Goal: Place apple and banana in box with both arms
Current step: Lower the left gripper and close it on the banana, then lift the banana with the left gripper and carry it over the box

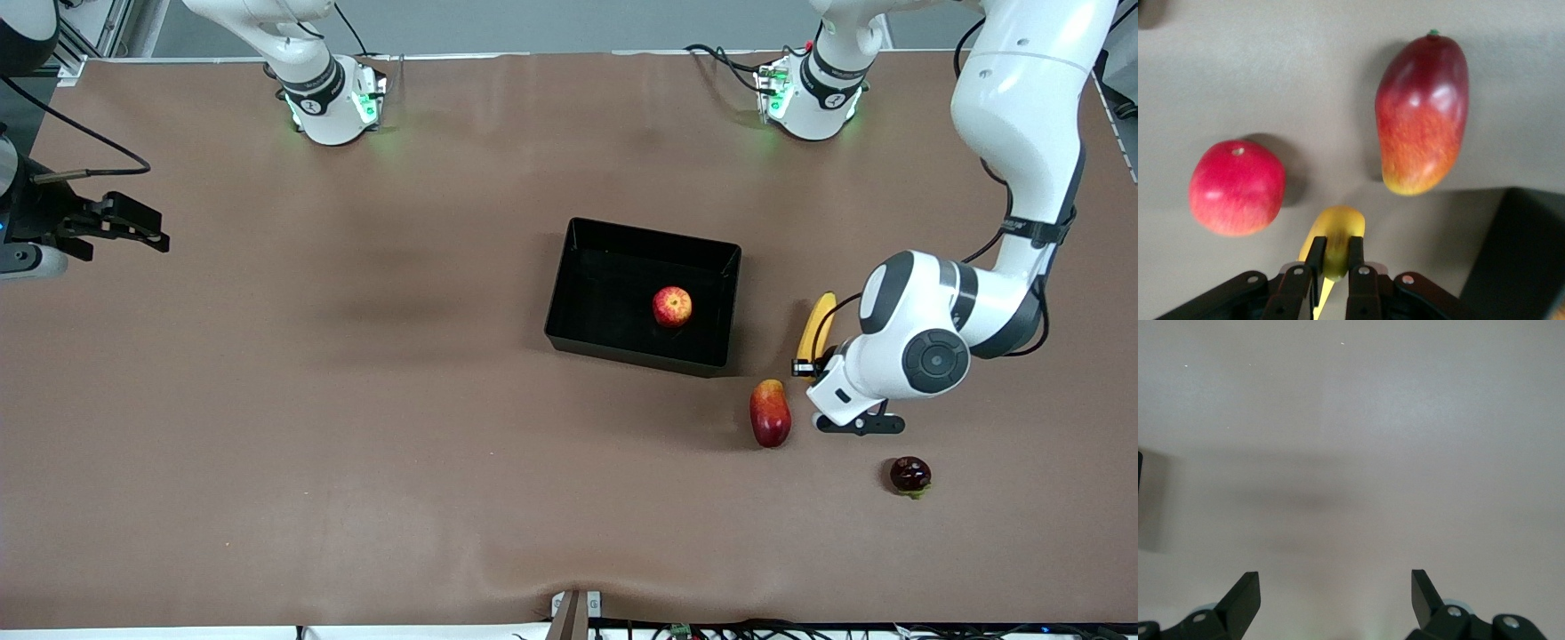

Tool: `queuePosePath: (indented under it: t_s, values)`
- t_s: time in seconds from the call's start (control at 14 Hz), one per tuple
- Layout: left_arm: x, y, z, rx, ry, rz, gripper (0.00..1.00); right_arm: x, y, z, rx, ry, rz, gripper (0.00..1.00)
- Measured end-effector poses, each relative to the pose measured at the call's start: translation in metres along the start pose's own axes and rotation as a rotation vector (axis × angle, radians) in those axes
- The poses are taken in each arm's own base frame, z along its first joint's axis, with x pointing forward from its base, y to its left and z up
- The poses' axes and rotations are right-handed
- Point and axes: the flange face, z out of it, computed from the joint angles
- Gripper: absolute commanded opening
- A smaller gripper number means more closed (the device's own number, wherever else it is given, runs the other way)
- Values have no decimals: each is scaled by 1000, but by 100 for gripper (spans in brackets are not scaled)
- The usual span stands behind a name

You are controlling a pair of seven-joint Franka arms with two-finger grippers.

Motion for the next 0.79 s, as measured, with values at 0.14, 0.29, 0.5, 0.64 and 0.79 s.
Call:
queuePosePath:
  t_s: [0.14,0.29,0.5,0.64,0.79]
  values:
    - [-12,10,-30,17,-26,18,0,0,0,0,0,0,0,100]
    - [-20,21,-62,-14,-33,17,0,0,0,0,-2,2,0,100]
    - [-26,41,-93,-141,-37,-70,0,0,0,0,-3,3,0,100]
    - [-35,79,-94,-150,-53,-155,0,0,1,0,-3,3,1,100]
    - [-49,142,-96,-141,-53,-262,0,0,1,0,-3,3,1,100]
